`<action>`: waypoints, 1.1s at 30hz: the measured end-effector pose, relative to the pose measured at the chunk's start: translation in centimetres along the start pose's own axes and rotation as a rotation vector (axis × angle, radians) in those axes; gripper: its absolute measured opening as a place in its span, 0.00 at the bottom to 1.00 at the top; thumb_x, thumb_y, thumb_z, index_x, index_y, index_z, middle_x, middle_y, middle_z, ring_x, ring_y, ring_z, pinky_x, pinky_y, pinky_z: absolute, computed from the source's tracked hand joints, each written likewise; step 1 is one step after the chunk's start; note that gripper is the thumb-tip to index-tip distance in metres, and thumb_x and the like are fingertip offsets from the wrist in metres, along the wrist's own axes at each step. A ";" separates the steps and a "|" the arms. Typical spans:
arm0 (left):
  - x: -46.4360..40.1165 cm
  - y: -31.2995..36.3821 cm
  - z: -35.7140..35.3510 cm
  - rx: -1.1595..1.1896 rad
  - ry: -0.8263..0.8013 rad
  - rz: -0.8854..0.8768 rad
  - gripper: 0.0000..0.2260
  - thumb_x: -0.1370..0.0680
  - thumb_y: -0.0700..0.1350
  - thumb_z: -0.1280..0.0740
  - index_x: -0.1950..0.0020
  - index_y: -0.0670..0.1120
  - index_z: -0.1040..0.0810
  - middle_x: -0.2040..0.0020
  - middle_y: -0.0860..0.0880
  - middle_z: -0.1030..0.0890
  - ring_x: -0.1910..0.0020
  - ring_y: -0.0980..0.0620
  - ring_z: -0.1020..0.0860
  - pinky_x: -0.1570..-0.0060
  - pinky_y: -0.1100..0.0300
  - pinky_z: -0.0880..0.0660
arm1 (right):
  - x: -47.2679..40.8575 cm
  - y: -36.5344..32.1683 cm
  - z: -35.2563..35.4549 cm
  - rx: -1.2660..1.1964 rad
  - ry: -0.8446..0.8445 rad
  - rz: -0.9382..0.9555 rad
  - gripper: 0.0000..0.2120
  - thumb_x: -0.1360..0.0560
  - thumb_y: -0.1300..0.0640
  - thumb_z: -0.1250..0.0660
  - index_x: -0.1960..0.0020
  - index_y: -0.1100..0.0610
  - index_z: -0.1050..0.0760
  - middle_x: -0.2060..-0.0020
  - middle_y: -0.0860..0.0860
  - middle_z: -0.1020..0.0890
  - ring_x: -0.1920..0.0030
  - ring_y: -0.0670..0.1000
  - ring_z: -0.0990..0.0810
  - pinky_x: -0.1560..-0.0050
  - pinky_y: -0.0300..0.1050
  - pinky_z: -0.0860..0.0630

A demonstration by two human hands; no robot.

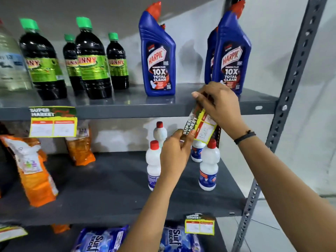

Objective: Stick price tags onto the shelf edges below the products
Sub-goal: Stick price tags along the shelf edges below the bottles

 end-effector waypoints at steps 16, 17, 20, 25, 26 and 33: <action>-0.3 1.7 -1.9 0.219 0.238 0.033 0.14 0.20 0.45 0.42 0.66 0.47 0.28 0.69 0.47 0.25 0.73 0.57 0.28 0.72 0.65 0.31 | -0.8 3.0 -0.7 -0.067 0.021 -0.120 0.19 0.27 0.42 0.34 0.65 0.57 0.23 0.71 0.53 0.18 0.69 0.52 0.24 0.69 0.45 0.30; -0.4 1.7 -1.7 0.195 0.252 0.019 0.14 0.20 0.45 0.42 0.65 0.44 0.28 0.69 0.46 0.24 0.72 0.55 0.27 0.72 0.59 0.30 | -0.5 3.1 -0.5 -0.105 0.053 -0.102 0.19 0.28 0.43 0.33 0.65 0.58 0.23 0.71 0.54 0.18 0.69 0.53 0.23 0.68 0.47 0.28; -1.0 1.4 -0.6 0.080 0.290 -0.011 0.15 0.20 0.46 0.41 0.63 0.38 0.28 0.70 0.45 0.23 0.72 0.54 0.28 0.71 0.54 0.31 | 0.8 3.4 0.0 -0.249 0.122 0.001 0.14 0.29 0.48 0.30 0.62 0.59 0.21 0.67 0.54 0.17 0.65 0.53 0.22 0.65 0.47 0.27; -1.7 1.8 0.6 -0.025 0.294 -0.093 0.10 0.22 0.45 0.37 0.61 0.42 0.26 0.64 0.45 0.22 0.65 0.46 0.24 0.65 0.51 0.28 | 3.1 4.5 1.3 -0.232 0.104 0.112 0.09 0.29 0.52 0.29 0.54 0.57 0.19 0.63 0.53 0.17 0.61 0.53 0.23 0.62 0.51 0.23; -1.8 2.0 0.7 -0.034 0.296 -0.116 0.08 0.23 0.45 0.36 0.60 0.44 0.26 0.63 0.45 0.22 0.64 0.48 0.24 0.64 0.52 0.27 | 3.5 4.8 1.7 -0.222 0.102 0.105 0.09 0.29 0.51 0.29 0.54 0.56 0.20 0.63 0.52 0.18 0.61 0.53 0.23 0.63 0.51 0.23; -1.7 2.5 0.2 -0.066 0.382 -0.190 0.07 0.28 0.47 0.29 0.60 0.49 0.27 0.64 0.58 0.23 0.63 0.59 0.24 0.65 0.69 0.28 | 5.6 5.8 2.8 -0.186 0.031 0.051 0.07 0.29 0.52 0.28 0.59 0.56 0.20 0.65 0.48 0.19 0.63 0.47 0.27 0.66 0.48 0.25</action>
Point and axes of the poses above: each hand's wrist, its own x-axis away from the middle knuckle, its own z-axis out of the back of the hand, y = z × x, the point moved 1 cm from there along -x, towards the middle knuckle
